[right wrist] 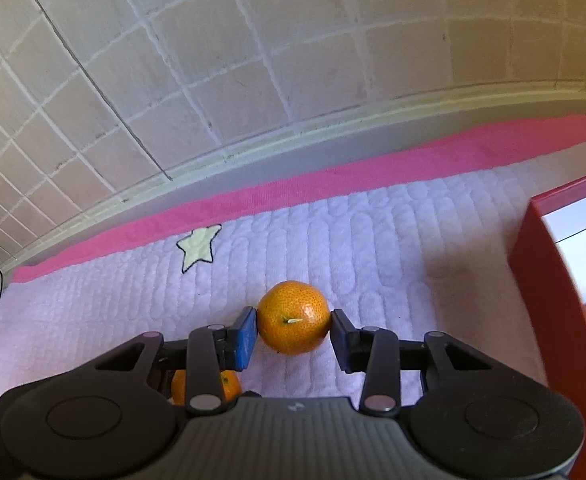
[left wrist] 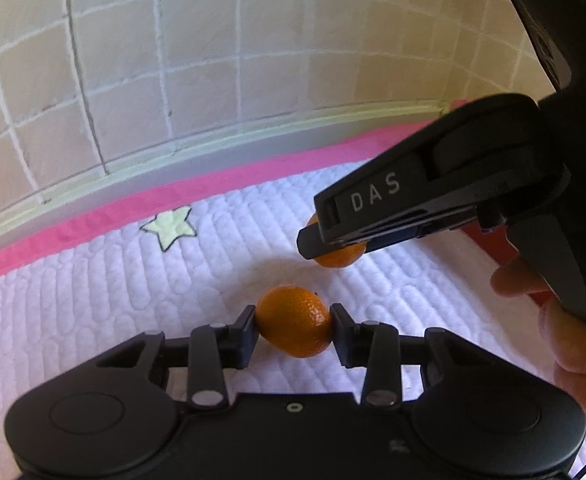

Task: Organize fruits
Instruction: 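Carry both citrus fruits into the red box and open both tools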

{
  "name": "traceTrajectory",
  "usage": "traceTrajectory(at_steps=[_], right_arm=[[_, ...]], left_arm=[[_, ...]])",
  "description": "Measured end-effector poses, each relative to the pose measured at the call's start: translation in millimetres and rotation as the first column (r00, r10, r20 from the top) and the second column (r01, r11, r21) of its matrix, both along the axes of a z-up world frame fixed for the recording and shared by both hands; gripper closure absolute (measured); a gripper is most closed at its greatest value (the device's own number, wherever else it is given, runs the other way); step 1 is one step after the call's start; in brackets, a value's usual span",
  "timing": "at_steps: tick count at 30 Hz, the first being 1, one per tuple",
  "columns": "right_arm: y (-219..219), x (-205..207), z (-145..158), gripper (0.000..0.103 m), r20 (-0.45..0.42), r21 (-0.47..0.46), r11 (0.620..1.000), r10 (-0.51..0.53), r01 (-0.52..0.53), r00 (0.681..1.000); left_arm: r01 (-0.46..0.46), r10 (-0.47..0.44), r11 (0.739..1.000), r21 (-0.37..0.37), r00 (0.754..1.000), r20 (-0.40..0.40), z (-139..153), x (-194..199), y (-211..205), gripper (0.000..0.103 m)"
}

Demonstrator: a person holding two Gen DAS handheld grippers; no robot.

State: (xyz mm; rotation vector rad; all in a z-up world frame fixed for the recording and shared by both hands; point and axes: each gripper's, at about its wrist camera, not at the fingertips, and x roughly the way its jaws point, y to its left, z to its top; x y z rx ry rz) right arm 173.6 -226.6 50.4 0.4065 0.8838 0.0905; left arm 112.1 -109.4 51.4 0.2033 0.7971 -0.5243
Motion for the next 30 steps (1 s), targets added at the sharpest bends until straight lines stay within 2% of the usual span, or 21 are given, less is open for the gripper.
traceTrajectory(at_steps=[4,7,11,13,16,19,22,25,30], right_arm=[[-10,-19,24,0.062,0.042,0.016,1.000,-0.018,0.017,0.999],[-20,-44,53,0.062,0.111,0.009,0.999,-0.037,0.036,0.993],[-45,-88,101,0.062,0.227,-0.001,0.995,-0.094,0.097,0.969],[-61,-115,125,0.062,0.299,-0.034,0.986,-0.147,0.165,0.943],[-86,-158,153,0.061,0.393,-0.115,0.946,-0.237,0.303,0.888],[-119,-201,164,0.061,0.426,-0.132,0.896,-0.334,0.423,0.841],[-149,-234,156,0.061,0.414,-0.133,0.853,-0.415,0.505,0.810],[-173,-254,134,0.061,0.357,-0.136,0.816,-0.489,0.562,0.796],[-204,-273,86,0.061,0.238,-0.093,0.816,-0.539,0.571,0.808]], left_arm=[[0.025,-0.024,1.000,-0.011,0.999,0.046,20,-12,-3,0.057],[0.058,-0.054,0.998,-0.028,0.992,0.111,46,-25,-8,0.057],[0.119,-0.104,0.992,-0.052,0.967,0.233,94,-45,-23,0.057],[0.157,-0.129,0.984,-0.081,0.951,0.282,118,-53,-31,0.057],[0.242,-0.183,0.960,-0.143,0.924,0.335,154,-67,-46,0.057],[0.332,-0.254,0.921,-0.204,0.909,0.332,173,-76,-71,0.057],[0.413,-0.342,0.884,-0.218,0.891,0.298,168,-89,-108,0.057],[0.470,-0.432,0.861,-0.194,0.877,0.208,138,-103,-150,0.057],[0.520,-0.519,0.843,-0.134,0.853,0.051,76,-127,-197,0.057]])
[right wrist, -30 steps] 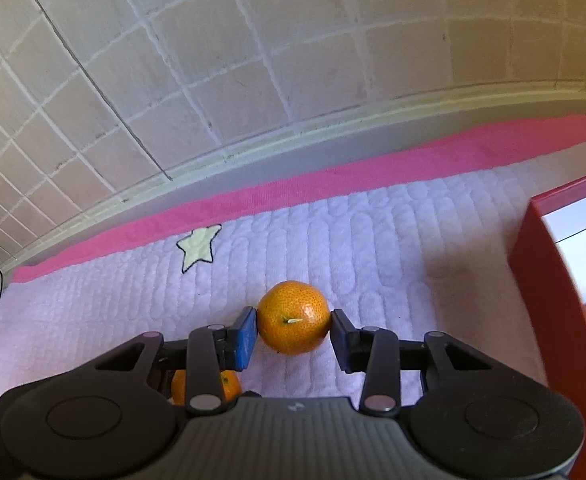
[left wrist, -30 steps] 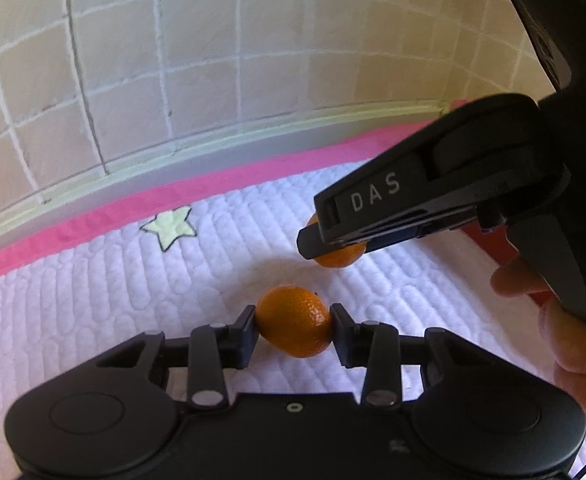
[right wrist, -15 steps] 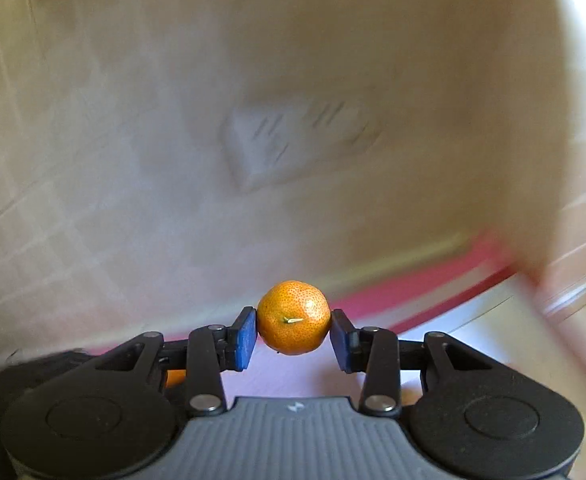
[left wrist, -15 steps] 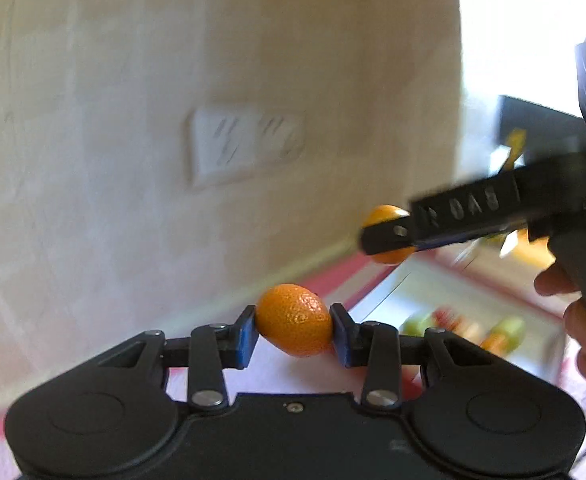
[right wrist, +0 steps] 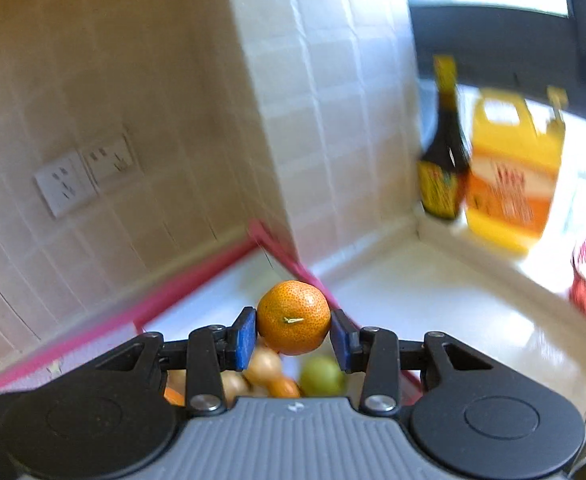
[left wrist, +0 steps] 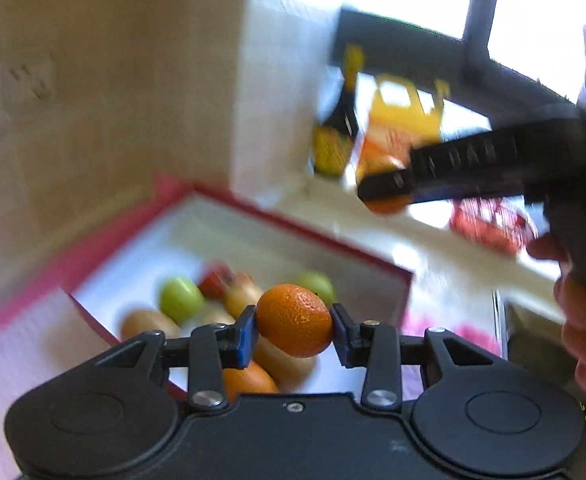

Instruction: Organize fruits

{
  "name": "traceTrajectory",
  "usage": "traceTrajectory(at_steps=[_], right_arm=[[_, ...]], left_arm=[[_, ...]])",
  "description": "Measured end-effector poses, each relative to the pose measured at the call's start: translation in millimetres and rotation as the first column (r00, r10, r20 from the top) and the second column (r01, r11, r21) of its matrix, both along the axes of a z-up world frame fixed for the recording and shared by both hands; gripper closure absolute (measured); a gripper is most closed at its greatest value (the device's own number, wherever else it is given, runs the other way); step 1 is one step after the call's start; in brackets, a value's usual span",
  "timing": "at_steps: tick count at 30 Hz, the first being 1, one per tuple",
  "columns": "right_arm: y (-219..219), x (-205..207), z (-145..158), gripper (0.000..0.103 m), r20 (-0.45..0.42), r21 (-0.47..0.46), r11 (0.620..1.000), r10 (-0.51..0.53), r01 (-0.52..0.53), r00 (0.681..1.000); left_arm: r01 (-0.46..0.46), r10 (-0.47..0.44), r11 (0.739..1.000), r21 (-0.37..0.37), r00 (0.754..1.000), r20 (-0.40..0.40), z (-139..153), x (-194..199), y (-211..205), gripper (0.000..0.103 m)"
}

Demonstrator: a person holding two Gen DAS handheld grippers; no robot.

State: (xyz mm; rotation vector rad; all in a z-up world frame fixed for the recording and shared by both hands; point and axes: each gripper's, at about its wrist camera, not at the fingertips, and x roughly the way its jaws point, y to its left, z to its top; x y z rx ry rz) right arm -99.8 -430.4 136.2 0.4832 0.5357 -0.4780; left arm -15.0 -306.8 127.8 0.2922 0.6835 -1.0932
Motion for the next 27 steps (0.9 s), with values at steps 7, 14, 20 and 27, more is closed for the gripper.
traceTrajectory(at_steps=[7,14,20,27], right_arm=[[-4,-9,-46,0.061,-0.061,0.061,0.998,0.030,-0.026,0.998],[1,-14,-54,0.057,-0.077,0.089,0.996,0.026,-0.019,0.997],[21,-50,-17,0.055,0.012,0.026,1.000,-0.014,0.013,1.000],[72,-72,47,0.041,0.092,-0.090,0.995,0.041,-0.033,0.995]], left_arm=[[0.010,-0.005,0.997,0.080,0.998,-0.062,-41,-17,-11,0.057],[-0.042,0.046,0.998,0.049,0.997,-0.067,-30,-20,-3,0.020],[-0.134,0.132,0.991,0.015,0.988,0.077,29,-21,28,0.020],[-0.367,0.357,0.929,-0.032,0.874,0.329,113,-45,64,0.014]])
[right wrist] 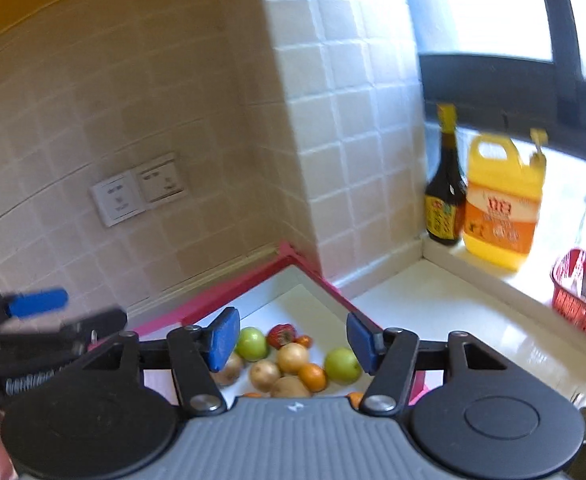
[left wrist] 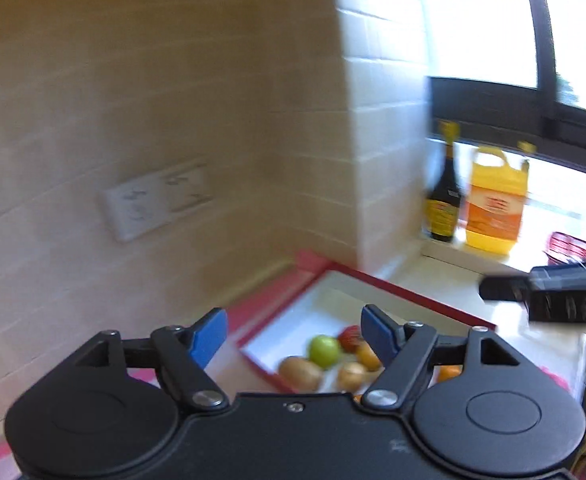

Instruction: Organize fruits

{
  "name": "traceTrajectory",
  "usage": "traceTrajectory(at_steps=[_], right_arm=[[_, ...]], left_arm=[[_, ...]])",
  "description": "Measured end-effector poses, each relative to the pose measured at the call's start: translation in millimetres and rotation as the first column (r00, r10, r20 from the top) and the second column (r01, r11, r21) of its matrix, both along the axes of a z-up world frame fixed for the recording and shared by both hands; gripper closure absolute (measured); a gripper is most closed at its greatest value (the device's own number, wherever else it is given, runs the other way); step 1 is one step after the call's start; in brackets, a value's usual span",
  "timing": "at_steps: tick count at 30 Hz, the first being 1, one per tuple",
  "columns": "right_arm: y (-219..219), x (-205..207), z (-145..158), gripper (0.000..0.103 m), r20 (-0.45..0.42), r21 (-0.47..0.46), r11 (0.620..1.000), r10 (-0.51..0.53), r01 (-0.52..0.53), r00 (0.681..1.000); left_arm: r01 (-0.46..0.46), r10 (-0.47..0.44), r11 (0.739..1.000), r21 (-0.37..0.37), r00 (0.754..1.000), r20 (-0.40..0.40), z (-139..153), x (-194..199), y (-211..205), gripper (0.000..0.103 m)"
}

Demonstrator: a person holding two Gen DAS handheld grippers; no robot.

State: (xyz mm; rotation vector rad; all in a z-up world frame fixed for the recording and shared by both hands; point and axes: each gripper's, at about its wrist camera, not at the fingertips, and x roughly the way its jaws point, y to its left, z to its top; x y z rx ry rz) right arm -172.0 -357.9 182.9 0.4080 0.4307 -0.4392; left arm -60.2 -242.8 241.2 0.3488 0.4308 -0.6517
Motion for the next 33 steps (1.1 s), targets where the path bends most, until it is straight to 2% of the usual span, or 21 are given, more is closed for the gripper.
traceTrajectory(at_steps=[4,7,10,14,16,33], right_arm=[[42,4,-4,0.039,-0.063,-0.127,0.992,0.002,-0.010,0.998],[61,14,-16,0.039,-0.125,-0.193,0.981,0.002,-0.027,0.992],[68,23,-34,0.039,-0.175,-0.145,0.988,0.023,-0.049,0.984],[76,35,-52,0.040,-0.236,-0.127,0.990,0.027,-0.059,0.971],[79,39,-58,0.040,-0.252,-0.123,0.991,0.028,-0.061,0.967],[77,42,-63,0.039,-0.265,-0.106,0.993,0.024,-0.054,0.964]], left_arm=[[-0.116,0.115,0.993,-0.007,0.992,-0.052,-16,-16,14,0.010],[-0.193,0.195,0.981,0.026,0.973,-0.122,-40,-22,19,0.010],[-0.259,0.267,0.964,0.065,0.949,-0.171,-60,-21,27,0.010],[-0.287,0.303,0.953,0.101,0.922,-0.241,-79,-14,38,0.010],[-0.296,0.316,0.948,0.115,0.915,-0.251,-87,-11,39,0.010],[-0.289,0.312,0.949,0.127,0.922,-0.231,-92,-10,34,0.010]])
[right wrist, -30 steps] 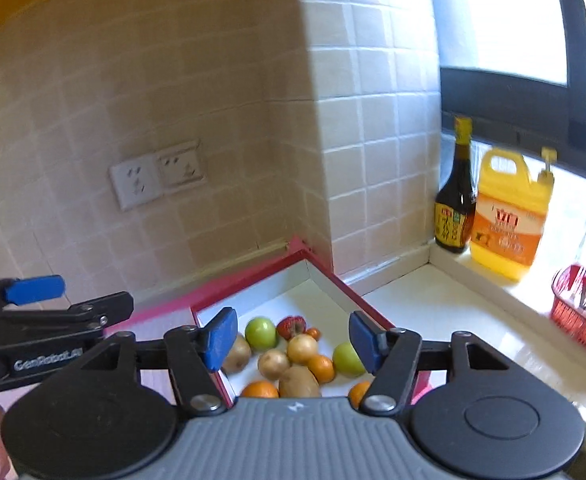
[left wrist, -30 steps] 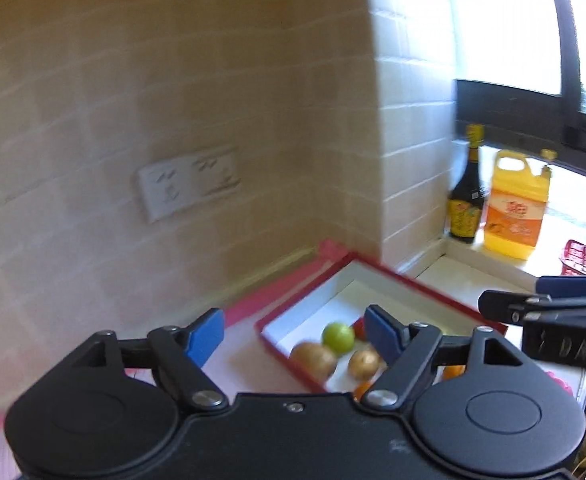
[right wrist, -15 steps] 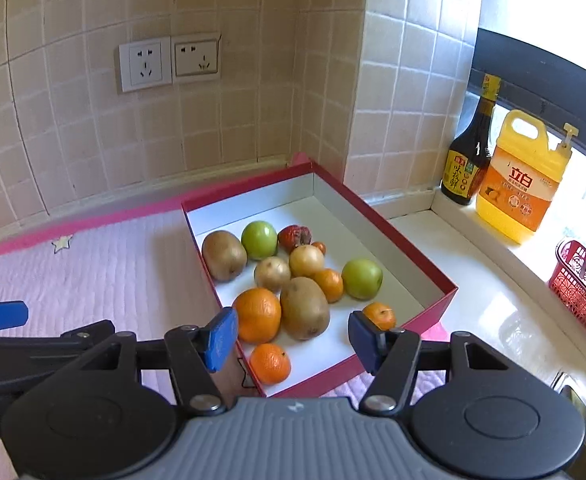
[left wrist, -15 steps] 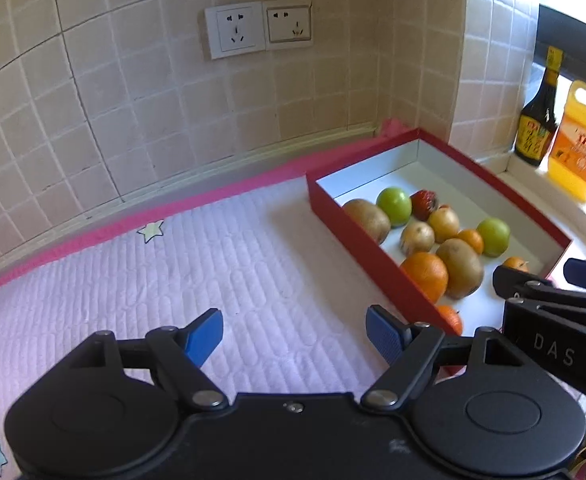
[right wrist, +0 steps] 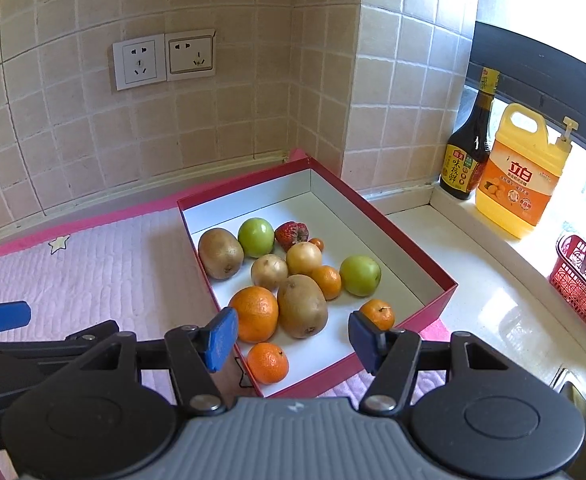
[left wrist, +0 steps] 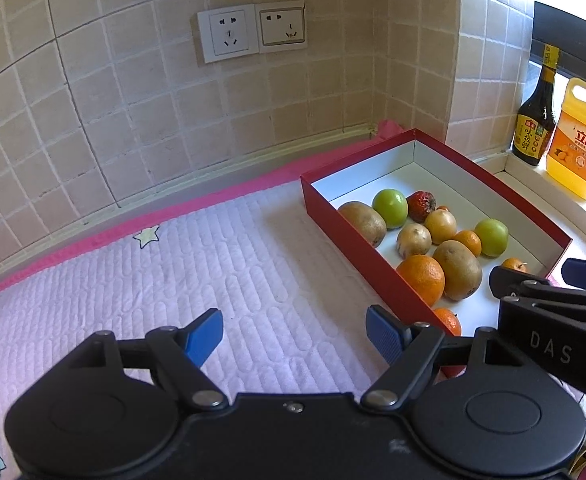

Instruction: Organize fruits

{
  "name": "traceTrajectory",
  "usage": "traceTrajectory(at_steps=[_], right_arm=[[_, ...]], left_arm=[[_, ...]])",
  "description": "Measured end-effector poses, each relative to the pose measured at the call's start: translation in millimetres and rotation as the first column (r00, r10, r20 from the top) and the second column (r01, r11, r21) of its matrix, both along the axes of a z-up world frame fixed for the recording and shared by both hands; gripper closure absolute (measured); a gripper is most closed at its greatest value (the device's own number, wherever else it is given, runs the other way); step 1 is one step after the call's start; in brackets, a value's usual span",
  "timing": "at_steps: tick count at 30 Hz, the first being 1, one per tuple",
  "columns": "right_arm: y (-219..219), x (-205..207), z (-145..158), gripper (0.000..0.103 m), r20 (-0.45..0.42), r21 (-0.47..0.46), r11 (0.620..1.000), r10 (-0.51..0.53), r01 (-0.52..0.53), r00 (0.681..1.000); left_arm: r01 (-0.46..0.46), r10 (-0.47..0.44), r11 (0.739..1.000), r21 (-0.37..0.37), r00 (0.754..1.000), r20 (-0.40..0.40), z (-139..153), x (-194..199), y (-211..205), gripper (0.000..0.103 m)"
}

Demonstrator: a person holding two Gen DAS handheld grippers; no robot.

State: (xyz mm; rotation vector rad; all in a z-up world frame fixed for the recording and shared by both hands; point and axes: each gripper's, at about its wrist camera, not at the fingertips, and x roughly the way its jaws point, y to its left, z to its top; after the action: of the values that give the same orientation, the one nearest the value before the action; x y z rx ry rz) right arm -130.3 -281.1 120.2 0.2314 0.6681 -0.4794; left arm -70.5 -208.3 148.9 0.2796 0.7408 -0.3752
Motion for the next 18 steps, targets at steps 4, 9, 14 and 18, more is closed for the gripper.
traceTrajectory(at_steps=[4,9,14,18], right_arm=[[-1.1,1.3,-0.6,0.039,-0.002,0.007,1.000,0.011,-0.011,1.000],[-1.0,2.5,-2.4,0.039,-0.007,0.021,1.000,0.021,-0.021,1.000],[-1.3,3.7,-3.1,0.039,-0.014,0.028,0.999,0.024,-0.024,1.000],[-2.2,4.2,-4.1,0.039,-0.018,0.033,0.999,0.024,-0.024,1.000]], left_arm=[[0.001,-0.001,1.000,-0.002,1.000,-0.007,1.6,1.5,2.5,0.010],[-0.005,0.005,1.000,0.002,1.000,0.000,2.7,0.7,2.7,0.010],[-0.012,0.012,1.000,0.003,1.000,0.000,2.3,0.7,1.7,0.010],[-0.011,0.011,1.000,0.006,1.000,-0.008,1.4,1.6,1.4,0.010]])
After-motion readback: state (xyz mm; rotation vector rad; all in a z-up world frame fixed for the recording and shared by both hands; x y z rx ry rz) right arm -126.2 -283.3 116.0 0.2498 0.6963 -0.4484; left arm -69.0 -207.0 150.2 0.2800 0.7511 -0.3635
